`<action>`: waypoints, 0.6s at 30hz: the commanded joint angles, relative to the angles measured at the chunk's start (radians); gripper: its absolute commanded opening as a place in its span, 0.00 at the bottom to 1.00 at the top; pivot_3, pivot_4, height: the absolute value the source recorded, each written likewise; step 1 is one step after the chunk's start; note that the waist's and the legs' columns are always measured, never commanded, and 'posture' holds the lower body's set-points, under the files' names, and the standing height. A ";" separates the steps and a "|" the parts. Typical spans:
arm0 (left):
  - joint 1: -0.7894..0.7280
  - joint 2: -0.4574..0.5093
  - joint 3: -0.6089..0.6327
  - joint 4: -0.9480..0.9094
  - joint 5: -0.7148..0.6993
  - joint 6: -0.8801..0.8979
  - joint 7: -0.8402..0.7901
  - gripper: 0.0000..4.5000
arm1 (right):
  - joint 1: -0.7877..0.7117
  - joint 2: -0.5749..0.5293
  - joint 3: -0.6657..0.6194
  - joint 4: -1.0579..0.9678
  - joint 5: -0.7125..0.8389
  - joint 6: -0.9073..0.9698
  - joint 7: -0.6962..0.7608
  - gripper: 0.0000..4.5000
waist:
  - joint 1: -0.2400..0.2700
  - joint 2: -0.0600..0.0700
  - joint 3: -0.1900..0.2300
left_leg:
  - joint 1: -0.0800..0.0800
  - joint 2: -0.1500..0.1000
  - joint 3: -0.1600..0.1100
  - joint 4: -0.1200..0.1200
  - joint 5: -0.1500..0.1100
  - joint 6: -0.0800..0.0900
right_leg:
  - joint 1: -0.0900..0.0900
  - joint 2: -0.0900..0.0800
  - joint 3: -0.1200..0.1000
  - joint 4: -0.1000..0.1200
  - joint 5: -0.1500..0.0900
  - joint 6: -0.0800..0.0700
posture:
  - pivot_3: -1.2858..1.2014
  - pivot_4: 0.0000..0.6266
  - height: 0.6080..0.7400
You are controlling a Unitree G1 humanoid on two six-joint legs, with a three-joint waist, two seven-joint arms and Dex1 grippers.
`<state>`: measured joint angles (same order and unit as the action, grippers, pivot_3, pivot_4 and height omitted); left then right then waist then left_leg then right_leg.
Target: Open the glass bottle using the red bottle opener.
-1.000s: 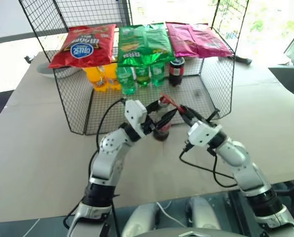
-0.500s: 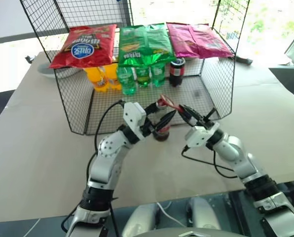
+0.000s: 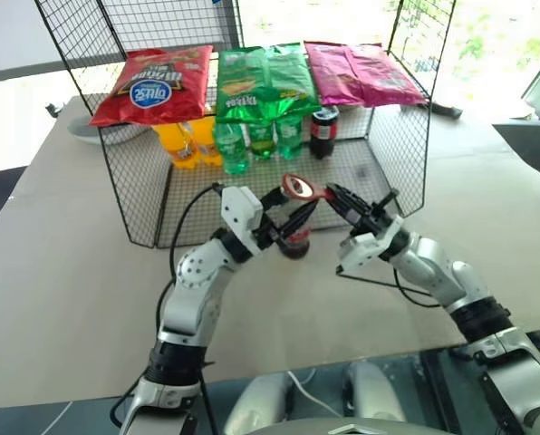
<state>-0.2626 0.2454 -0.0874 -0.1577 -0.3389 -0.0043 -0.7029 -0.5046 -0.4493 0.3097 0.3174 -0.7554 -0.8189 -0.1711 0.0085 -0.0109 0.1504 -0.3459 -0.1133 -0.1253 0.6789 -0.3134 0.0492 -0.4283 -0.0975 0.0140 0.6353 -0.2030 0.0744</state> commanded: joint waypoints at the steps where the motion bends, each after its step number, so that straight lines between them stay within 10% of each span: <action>1: -0.010 -0.004 -0.020 0.023 0.010 0.008 -0.005 0.42 | -0.034 -0.011 0.041 -0.014 -0.003 -0.075 0.015 0.00 | 0.000 0.000 0.000 | 0.000 0.000 0.000 0.000 0.000 0.000 | 0.000 0.000 0.000 0.000 0.000 0.000 | 0.52 0.24 1.00; 18: 0.001 -0.007 -0.024 0.021 0.011 0.011 -0.009 0.42 | -0.137 -0.156 -0.048 -0.072 0.031 -0.071 0.059 0.00 | 0.004 0.000 0.000 | 0.000 0.001 0.001 -0.002 0.000 0.000 | 0.000 0.001 0.001 -0.003 0.000 0.000 | 0.52 0.24 1.00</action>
<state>-0.2681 0.2368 -0.0896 -0.1520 -0.3392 -0.0082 -0.7122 -0.5988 -0.5918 0.3120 0.3122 -0.7497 -0.8778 -0.1019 0.0129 -0.0112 0.1507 -0.3462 -0.1126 -0.1240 0.6768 -0.3134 0.0492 -0.4286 -0.0969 0.0152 0.6322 -0.2029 0.0744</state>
